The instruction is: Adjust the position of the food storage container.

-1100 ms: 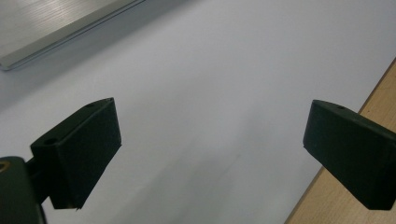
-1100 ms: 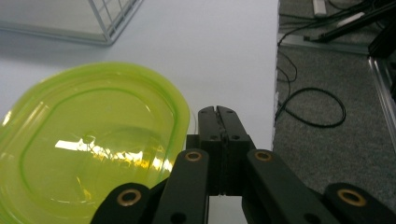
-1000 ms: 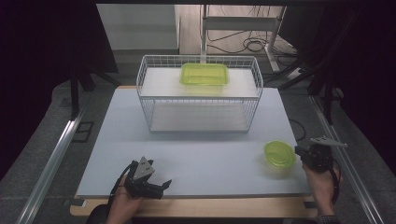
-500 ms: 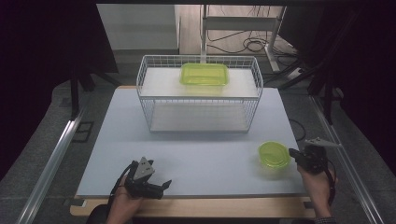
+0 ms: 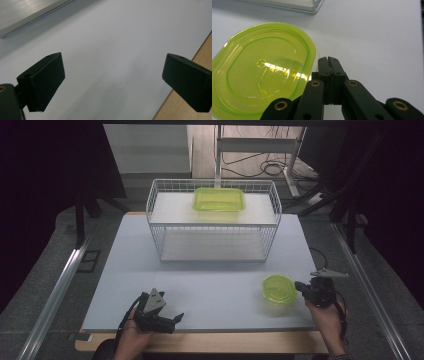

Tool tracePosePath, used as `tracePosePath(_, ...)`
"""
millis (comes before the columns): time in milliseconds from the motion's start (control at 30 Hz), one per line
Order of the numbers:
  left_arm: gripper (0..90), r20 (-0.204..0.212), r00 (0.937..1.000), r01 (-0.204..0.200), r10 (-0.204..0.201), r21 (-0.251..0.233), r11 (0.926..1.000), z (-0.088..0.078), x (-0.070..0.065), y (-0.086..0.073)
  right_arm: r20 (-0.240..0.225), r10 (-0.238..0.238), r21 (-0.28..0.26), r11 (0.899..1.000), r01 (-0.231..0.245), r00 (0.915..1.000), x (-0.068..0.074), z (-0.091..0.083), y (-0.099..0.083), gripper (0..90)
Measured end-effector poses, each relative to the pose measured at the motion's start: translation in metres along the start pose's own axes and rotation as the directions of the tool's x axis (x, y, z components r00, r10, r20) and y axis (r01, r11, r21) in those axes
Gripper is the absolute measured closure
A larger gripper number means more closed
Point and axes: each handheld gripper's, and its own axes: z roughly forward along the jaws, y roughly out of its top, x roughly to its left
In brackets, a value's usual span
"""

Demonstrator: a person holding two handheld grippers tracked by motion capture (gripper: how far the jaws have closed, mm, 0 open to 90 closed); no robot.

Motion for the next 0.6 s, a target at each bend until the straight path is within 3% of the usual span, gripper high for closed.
tracePosePath(267,4.2,0.000,1.0000,-0.002,0.002,0.001,1.0000,0.000,0.000,0.000,-0.041,-0.020,0.007,1.000,0.021,0.9989,0.016,0.004,0.001,88.6)
tracePosePath(600,4.2,-0.003,1.0000,-0.006,0.006,0.002,1.0000,-0.001,0.000,0.000,-0.049,0.007,0.034,0.999,-0.005,0.9988,0.009,-0.002,-0.010,88.5)
